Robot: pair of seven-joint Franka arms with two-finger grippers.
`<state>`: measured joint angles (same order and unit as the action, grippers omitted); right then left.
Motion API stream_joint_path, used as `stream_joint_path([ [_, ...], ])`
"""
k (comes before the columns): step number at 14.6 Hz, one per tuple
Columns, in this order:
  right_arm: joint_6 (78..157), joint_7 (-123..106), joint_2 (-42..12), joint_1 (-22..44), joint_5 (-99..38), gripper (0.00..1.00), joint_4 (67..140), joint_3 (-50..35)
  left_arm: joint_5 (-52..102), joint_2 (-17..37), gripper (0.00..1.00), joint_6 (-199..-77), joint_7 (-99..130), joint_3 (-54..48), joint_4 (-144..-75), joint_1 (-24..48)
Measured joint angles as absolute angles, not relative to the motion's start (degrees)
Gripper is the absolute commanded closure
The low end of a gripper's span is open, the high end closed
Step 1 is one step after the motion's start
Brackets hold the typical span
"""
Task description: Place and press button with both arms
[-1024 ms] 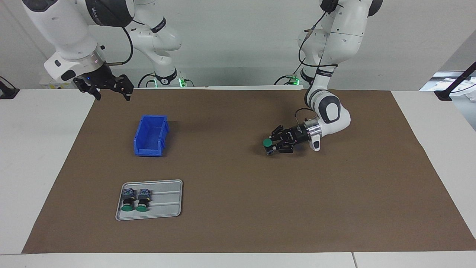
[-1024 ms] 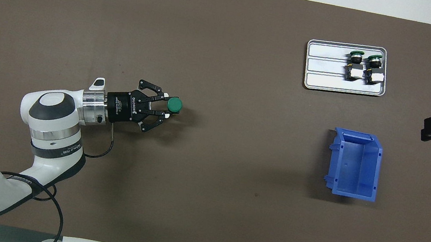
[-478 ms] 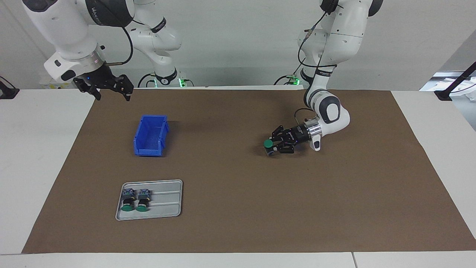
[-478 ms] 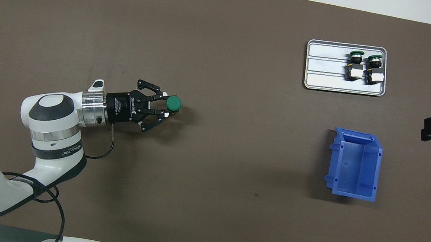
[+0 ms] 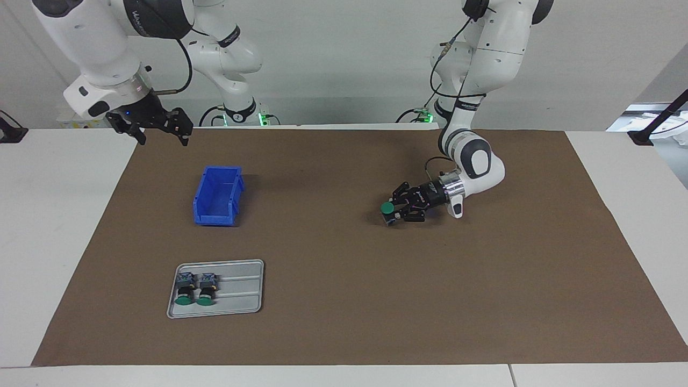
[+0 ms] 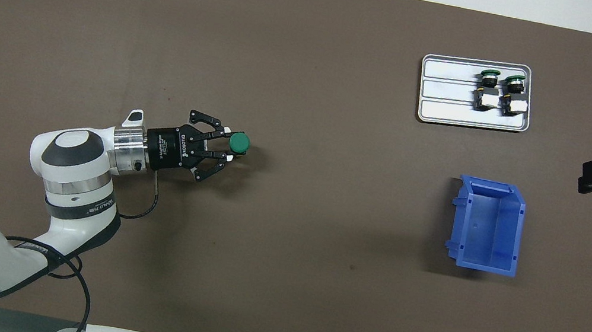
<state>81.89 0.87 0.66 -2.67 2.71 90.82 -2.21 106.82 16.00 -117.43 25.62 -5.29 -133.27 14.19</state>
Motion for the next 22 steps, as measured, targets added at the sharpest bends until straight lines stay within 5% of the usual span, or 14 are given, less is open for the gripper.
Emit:
stream_joint_path([
  [10, 81.9, 0.9, 0.7, -2.7, 2.7, 0.01, 90.8, -2.2, 106.9, 16.4, 0.59, -117.9, 25.4, -5.3, -133.3, 14.8],
  [20, 81.9, 0.9, 0.7, -2.7, 2.7, 0.01, 90.8, -2.2, 106.9, 16.4, 0.26, -119.5, 25.4, -5.3, -133.3, 14.8],
  [22, 81.9, 0.9, 0.7, -2.7, 2.7, 0.01, 90.8, -2.2, 107.0, 16.3, 0.11, -120.3, 25.8, -5.4, -133.3, 14.8],
])
